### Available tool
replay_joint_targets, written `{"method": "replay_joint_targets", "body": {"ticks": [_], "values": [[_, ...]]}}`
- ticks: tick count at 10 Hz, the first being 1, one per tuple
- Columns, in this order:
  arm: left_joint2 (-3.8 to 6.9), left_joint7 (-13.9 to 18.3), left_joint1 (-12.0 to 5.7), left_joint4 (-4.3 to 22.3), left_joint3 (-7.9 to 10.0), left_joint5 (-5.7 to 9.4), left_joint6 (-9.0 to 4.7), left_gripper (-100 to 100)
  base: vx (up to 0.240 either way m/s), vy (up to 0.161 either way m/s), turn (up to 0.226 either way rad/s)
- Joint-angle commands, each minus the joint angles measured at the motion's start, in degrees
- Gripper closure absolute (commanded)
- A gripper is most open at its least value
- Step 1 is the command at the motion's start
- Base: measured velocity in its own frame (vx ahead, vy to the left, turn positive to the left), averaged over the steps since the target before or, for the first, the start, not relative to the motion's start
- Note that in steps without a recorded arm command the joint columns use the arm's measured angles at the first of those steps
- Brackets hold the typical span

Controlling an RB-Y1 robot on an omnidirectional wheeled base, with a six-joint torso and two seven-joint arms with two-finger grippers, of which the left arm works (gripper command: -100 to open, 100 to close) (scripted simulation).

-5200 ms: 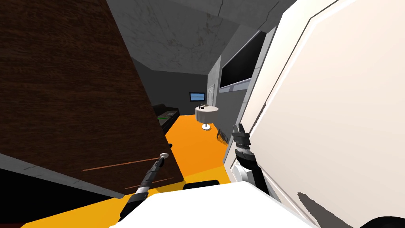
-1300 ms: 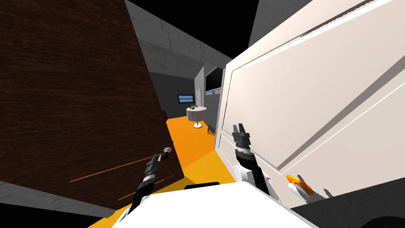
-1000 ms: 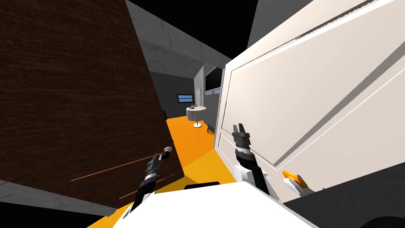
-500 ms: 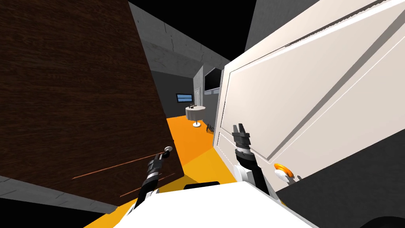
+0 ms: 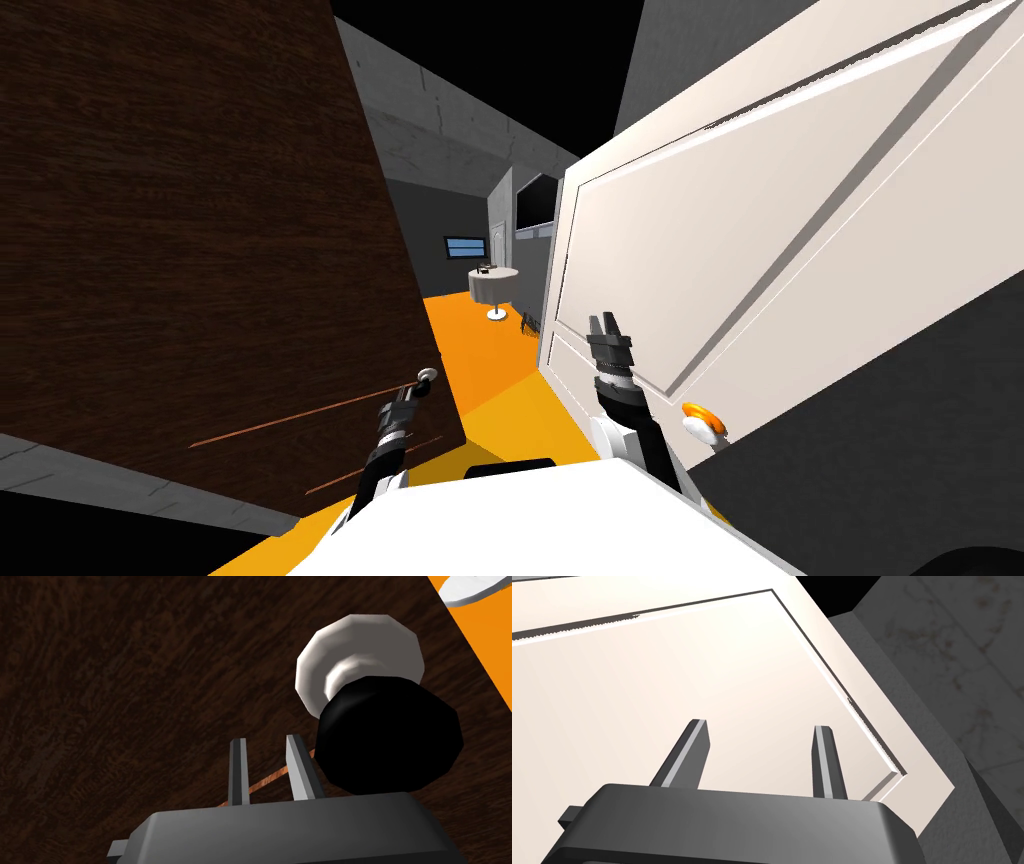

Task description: Pull the door open

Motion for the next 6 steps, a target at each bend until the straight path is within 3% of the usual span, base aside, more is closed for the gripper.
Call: {"method": "replay_joint_targets", "body": {"ticks": [1,2,4,5,6], "values": [[-1.44,2.86,-0.38,-0.49,-1.43,1.15,1.07,-100,-0.081,0.011,-0.076],[-1.44,3.44,-0.38,-0.49,-1.43,1.15,1.07,-100,-0.063,0.011,-0.044],[-2.05,7.27,-1.15,-0.43,-2.13,3.22,1.91,-100,-0.07,0.022,-0.055],[-2.05,7.79,-1.15,-0.43,-2.13,3.22,1.91,-100,-0.065,0.02,-0.024],[-2.35,9.94,-1.52,-0.4,-2.47,4.24,2.32,-100,-0.056,0.011,-0.015]]}}
